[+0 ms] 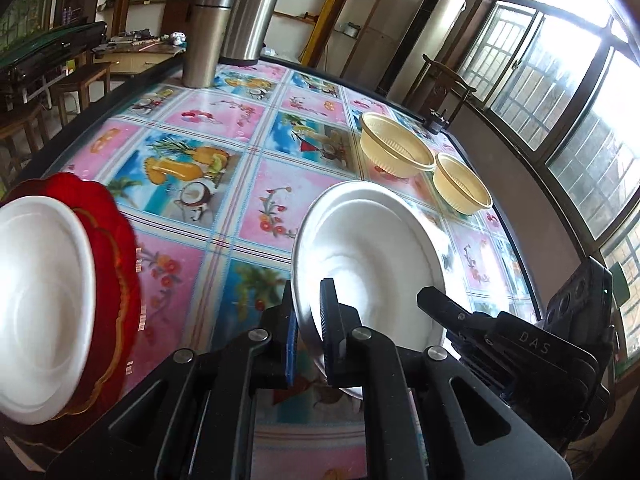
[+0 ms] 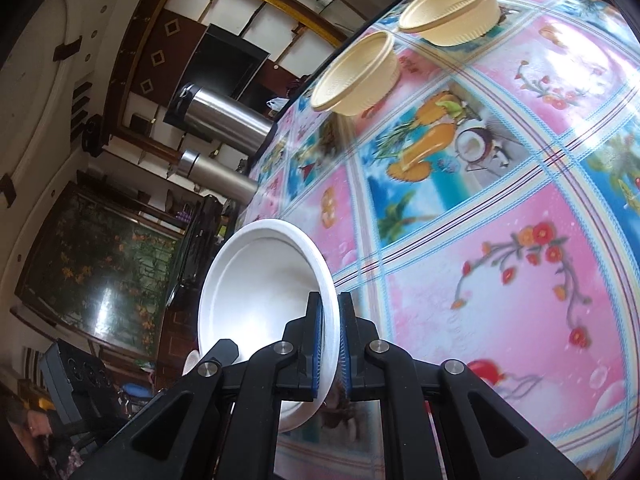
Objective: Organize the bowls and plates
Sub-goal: 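Lift the small white bowl and carry it toward the red plate stack, then lower the small white bowl into the large white bowl and open both grippers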
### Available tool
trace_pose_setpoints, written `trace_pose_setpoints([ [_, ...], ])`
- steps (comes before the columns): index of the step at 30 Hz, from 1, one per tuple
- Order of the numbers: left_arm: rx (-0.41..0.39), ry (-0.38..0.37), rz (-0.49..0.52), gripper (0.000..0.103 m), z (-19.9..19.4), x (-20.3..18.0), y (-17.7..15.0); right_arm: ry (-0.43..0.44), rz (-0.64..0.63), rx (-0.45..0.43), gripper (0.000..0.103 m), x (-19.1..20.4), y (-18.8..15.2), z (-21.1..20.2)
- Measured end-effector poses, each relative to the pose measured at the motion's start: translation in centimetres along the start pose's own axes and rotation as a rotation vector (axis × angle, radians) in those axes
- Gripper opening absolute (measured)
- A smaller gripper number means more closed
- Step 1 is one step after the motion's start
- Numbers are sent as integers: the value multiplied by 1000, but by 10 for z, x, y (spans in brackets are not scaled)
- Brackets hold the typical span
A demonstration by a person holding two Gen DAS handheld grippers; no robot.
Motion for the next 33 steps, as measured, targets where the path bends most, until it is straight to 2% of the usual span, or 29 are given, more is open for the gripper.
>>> trace_pose_setpoints([
  [9, -81, 12, -37, 8, -51, 35, 4, 48, -85, 24, 8, 55, -25, -1],
  [22, -200, 121, -119, 9, -127, 119, 12, 115, -252, 130, 9, 164, -77, 34],
  [27, -216, 153, -163, 9, -142, 147, 4, 130, -296, 174, 9, 192, -103, 54],
  [33, -213, 186, -176, 9, -145, 164, -4, 129, -318, 214, 10, 203, -123, 67],
])
Point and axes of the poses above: each gripper's, at about its wrist camera, not at the fingertips, and z roughly the way its jaws point, x to its left, y to its top, the point moved 5 cm from there along z, roughly the way its jaws point, and after that the axes turned 7 degrees about -y, right-handed, at the moved point
